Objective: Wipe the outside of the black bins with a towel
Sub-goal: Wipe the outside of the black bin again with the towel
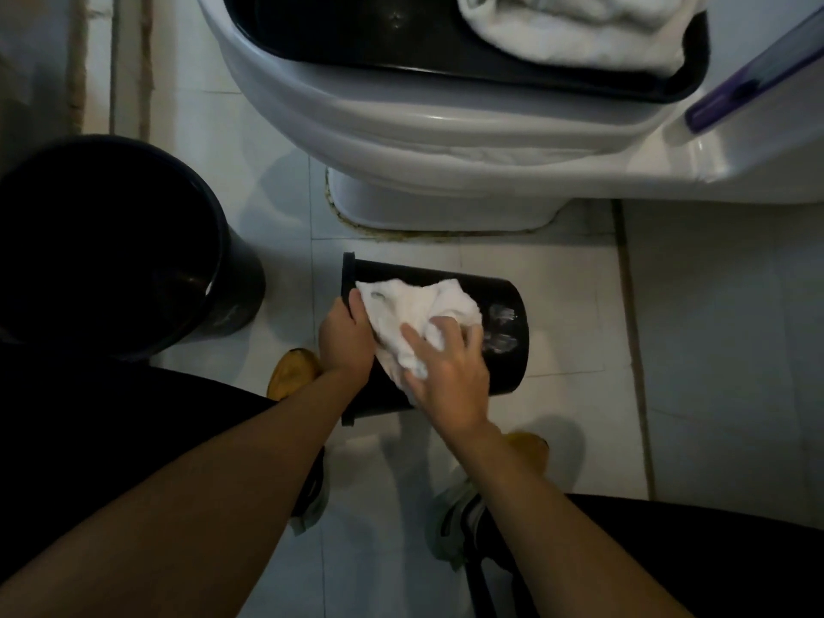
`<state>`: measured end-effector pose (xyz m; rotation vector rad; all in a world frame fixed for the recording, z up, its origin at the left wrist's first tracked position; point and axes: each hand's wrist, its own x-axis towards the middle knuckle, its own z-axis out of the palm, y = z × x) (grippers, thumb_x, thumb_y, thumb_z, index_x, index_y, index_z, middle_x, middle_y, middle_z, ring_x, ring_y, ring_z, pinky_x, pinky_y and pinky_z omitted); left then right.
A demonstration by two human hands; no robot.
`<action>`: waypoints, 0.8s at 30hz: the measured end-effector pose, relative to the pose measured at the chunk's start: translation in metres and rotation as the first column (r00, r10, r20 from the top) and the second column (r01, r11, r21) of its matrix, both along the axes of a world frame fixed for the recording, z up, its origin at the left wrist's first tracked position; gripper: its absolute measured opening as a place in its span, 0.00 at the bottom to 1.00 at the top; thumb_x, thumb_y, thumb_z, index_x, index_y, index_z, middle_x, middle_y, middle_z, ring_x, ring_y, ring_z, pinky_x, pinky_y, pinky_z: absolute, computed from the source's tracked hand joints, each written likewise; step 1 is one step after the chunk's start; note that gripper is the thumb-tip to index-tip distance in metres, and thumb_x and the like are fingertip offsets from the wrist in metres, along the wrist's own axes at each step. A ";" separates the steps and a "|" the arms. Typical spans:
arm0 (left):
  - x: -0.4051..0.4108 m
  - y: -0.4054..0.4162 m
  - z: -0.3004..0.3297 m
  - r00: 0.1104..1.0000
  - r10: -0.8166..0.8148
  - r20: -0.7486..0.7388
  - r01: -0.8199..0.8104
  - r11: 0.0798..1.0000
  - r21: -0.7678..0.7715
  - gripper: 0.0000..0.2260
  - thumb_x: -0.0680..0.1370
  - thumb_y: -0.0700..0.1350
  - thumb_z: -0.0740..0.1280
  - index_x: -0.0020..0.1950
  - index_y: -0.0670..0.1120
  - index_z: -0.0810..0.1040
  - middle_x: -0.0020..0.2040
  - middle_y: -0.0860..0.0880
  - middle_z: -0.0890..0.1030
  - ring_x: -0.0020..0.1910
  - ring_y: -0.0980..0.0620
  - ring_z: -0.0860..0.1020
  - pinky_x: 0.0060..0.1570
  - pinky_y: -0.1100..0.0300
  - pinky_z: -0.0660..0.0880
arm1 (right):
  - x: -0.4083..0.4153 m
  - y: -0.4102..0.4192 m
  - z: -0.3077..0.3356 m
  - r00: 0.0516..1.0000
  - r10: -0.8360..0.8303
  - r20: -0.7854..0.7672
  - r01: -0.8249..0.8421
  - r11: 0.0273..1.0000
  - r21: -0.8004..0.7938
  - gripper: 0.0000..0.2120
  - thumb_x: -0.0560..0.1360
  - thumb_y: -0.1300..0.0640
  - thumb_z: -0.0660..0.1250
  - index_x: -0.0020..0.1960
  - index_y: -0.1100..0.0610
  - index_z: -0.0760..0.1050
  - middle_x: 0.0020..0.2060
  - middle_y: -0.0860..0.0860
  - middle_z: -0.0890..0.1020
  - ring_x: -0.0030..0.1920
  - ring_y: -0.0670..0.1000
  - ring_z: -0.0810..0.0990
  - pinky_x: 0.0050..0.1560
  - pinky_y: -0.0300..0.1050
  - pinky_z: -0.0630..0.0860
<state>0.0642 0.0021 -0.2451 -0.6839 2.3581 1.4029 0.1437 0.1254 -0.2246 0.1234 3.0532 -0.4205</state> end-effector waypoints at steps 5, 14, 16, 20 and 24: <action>0.003 0.001 0.007 0.999 -0.037 -0.024 0.036 0.999 -0.027 0.19 0.84 0.52 0.52 0.44 0.41 0.73 0.39 0.45 0.76 0.38 0.49 0.76 0.41 0.58 0.73 | -0.022 0.033 -0.004 0.956 -0.292 0.013 0.292 0.956 0.005 0.20 0.70 0.44 0.73 0.61 0.45 0.79 0.62 0.54 0.72 0.59 0.58 0.65 0.43 0.48 0.76; -0.018 0.005 0.007 0.999 -0.045 0.022 0.047 0.996 -0.073 0.20 0.84 0.52 0.51 0.46 0.40 0.75 0.37 0.49 0.74 0.36 0.54 0.74 0.33 0.63 0.67 | -0.044 0.067 -0.005 0.944 -0.310 0.108 0.306 0.950 0.056 0.20 0.73 0.44 0.69 0.62 0.50 0.77 0.65 0.53 0.70 0.61 0.60 0.66 0.49 0.49 0.75; -0.019 0.005 0.006 0.999 -0.051 0.017 0.052 0.996 -0.078 0.20 0.84 0.52 0.51 0.46 0.40 0.75 0.37 0.48 0.75 0.38 0.51 0.75 0.37 0.60 0.69 | -0.009 0.068 -0.006 0.996 -0.082 0.028 0.081 0.996 0.049 0.21 0.71 0.45 0.71 0.63 0.46 0.77 0.61 0.55 0.73 0.57 0.60 0.67 0.41 0.47 0.76; -0.012 0.005 0.006 0.999 -0.054 -0.003 0.054 0.996 -0.078 0.21 0.84 0.52 0.51 0.46 0.39 0.75 0.39 0.45 0.76 0.40 0.48 0.76 0.40 0.59 0.70 | 0.005 0.087 -0.015 0.999 0.025 -0.025 -0.024 0.999 0.045 0.20 0.69 0.46 0.72 0.61 0.43 0.80 0.57 0.55 0.74 0.52 0.59 0.69 0.38 0.45 0.74; -0.013 0.004 0.009 0.998 -0.061 -0.002 0.061 0.996 -0.058 0.19 0.84 0.52 0.51 0.44 0.42 0.74 0.38 0.46 0.76 0.40 0.49 0.77 0.40 0.59 0.73 | -0.021 0.083 -0.012 0.948 -0.314 0.057 0.315 0.949 0.002 0.18 0.70 0.44 0.72 0.59 0.44 0.80 0.62 0.55 0.72 0.56 0.59 0.67 0.42 0.50 0.75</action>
